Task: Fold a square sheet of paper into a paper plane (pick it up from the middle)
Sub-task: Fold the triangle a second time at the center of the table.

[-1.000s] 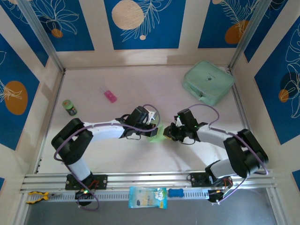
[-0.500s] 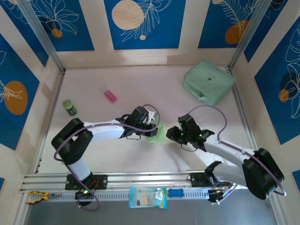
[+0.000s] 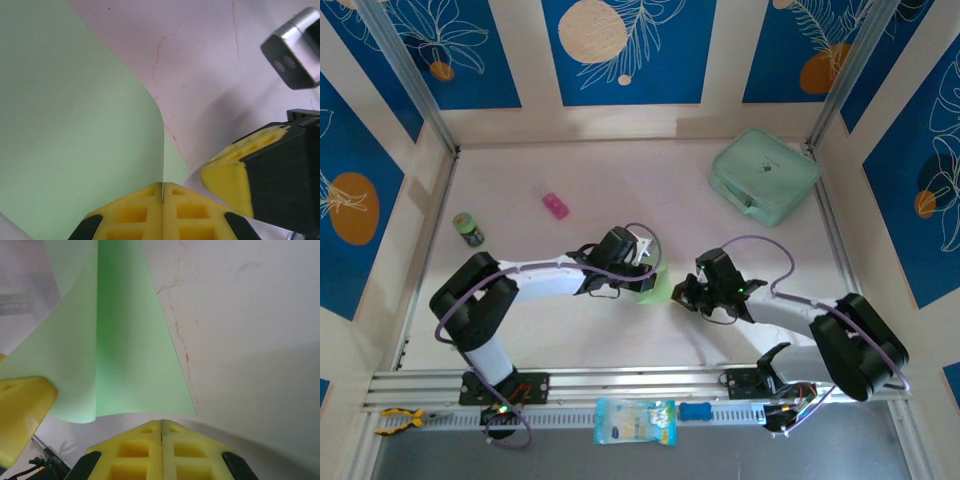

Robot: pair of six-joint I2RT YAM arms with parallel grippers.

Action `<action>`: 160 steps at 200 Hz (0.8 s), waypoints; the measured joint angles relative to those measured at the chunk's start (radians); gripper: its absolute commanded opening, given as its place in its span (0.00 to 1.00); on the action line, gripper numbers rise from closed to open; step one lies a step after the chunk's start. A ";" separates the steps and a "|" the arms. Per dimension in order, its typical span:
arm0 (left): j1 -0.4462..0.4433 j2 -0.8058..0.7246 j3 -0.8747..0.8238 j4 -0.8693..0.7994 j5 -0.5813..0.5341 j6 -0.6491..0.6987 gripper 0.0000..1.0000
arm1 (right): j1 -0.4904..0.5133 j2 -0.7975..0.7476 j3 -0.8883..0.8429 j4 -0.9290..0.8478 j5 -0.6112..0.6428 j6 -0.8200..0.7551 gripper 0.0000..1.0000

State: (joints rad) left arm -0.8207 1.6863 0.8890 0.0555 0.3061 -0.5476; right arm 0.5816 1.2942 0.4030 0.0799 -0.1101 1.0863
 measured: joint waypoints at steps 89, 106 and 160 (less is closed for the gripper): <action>0.002 0.012 0.007 -0.041 0.001 0.023 0.00 | 0.000 0.188 0.104 0.003 -0.019 -0.040 0.00; 0.004 0.013 0.010 -0.049 0.003 0.031 0.00 | 0.000 0.187 0.106 -0.003 -0.019 -0.050 0.00; 0.012 0.035 0.026 -0.080 0.005 0.057 0.00 | 0.005 0.176 0.106 -0.031 -0.022 -0.056 0.00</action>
State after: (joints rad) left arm -0.8089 1.7218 0.9150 -0.0250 0.3107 -0.4908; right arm 0.5869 1.4704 0.5091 0.0494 -0.1318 1.0302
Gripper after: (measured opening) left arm 0.050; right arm 0.053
